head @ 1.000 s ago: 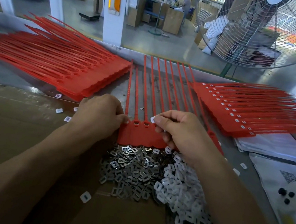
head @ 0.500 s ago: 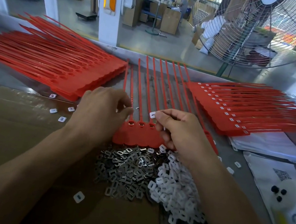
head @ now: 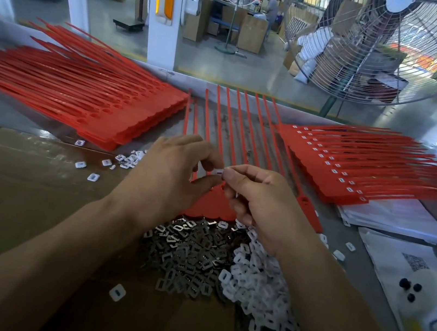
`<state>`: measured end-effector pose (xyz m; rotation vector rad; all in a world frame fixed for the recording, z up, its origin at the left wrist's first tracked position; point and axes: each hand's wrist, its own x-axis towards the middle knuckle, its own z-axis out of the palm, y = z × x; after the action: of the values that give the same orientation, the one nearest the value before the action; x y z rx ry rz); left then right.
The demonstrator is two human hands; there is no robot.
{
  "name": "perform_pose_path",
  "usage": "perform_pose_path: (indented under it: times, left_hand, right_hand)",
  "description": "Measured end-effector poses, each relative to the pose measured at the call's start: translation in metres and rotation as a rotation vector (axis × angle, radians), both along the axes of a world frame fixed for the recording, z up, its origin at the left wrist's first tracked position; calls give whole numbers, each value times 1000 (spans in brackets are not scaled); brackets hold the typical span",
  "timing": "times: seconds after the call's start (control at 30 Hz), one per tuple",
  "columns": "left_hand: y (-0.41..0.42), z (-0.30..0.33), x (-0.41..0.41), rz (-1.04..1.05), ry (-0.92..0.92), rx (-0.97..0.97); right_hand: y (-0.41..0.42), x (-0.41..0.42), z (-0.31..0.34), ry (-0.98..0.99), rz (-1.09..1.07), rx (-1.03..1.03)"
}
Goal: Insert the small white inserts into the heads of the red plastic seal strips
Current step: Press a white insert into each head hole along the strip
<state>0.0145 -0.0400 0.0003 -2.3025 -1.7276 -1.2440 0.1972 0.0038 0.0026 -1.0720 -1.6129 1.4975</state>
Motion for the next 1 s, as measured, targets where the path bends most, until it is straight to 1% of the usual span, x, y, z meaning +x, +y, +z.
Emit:
perform_pose_path:
  times: [0.17, 0.3, 0.47, 0.57, 0.67, 0.8, 0.87, 1.0]
  left_hand:
    - [0, 0, 1, -5, -5, 66]
    - [-2, 4, 1, 25, 21, 148]
    - [-2, 8, -2, 69, 99, 199]
    - [0, 6, -3, 94, 99, 197]
    - [2, 1, -6, 136, 12, 139]
    - [5, -4, -13, 193, -66, 8]
    - [5, -5, -15, 224, -48, -65]
    - [5, -6, -15, 265, 46, -201]
  right_hand:
    - [2, 1, -1, 42, 19, 11]
    - [5, 2, -3, 67, -39, 10]
    - [9, 2, -8, 15, -139, 4]
    - [8, 1, -9, 4, -157, 41]
    - [5, 2, -7, 37, -160, 59]
    - [2, 2, -2, 107, -169, 23]
    - [1, 2, 0, 104, -172, 20]
    - [-2, 1, 3, 92, -179, 11]
